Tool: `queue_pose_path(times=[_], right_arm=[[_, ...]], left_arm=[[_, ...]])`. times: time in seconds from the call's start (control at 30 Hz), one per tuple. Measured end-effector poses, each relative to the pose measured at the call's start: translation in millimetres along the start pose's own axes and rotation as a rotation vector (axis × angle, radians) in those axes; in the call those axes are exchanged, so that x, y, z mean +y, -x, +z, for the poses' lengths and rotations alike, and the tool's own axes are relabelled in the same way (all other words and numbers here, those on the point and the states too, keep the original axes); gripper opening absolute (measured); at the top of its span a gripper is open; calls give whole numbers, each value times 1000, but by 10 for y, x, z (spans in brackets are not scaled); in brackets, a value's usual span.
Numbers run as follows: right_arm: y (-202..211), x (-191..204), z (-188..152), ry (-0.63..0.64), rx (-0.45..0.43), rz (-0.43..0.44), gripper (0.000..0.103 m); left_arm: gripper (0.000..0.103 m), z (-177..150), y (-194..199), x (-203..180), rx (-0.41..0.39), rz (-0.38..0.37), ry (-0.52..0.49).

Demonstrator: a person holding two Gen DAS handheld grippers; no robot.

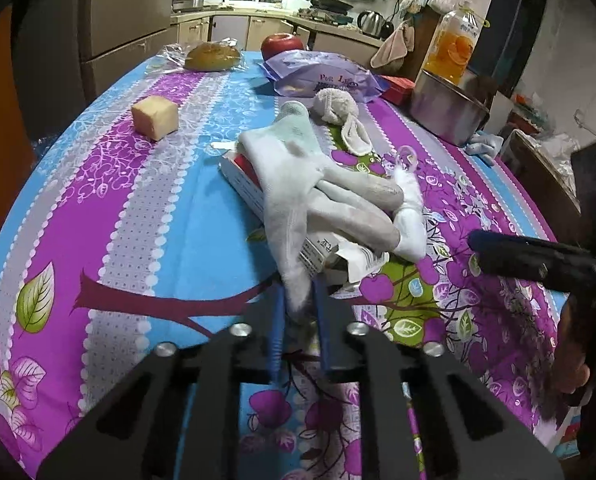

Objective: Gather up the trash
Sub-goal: 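Grasp a white glove with the left tool while the right tool grasps another glove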

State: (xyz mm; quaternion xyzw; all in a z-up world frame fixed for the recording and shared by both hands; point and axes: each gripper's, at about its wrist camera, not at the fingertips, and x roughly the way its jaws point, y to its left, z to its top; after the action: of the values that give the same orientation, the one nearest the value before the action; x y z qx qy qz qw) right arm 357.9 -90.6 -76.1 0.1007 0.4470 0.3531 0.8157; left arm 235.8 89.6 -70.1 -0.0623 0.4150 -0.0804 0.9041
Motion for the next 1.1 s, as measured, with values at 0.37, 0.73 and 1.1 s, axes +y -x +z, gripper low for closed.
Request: queue_pose_path(times=[0.37, 0.73, 1.1], right_arm=[[-422, 20, 213, -41, 21, -165, 49], [-615, 194, 311, 27, 17, -222, 28], [54, 440, 110, 171, -162, -274, 20]], left_arm=[[7, 37, 385, 213, -152, 47, 72], [9, -20, 170, 329, -65, 10, 88], [7, -3, 225, 258, -97, 38, 49]])
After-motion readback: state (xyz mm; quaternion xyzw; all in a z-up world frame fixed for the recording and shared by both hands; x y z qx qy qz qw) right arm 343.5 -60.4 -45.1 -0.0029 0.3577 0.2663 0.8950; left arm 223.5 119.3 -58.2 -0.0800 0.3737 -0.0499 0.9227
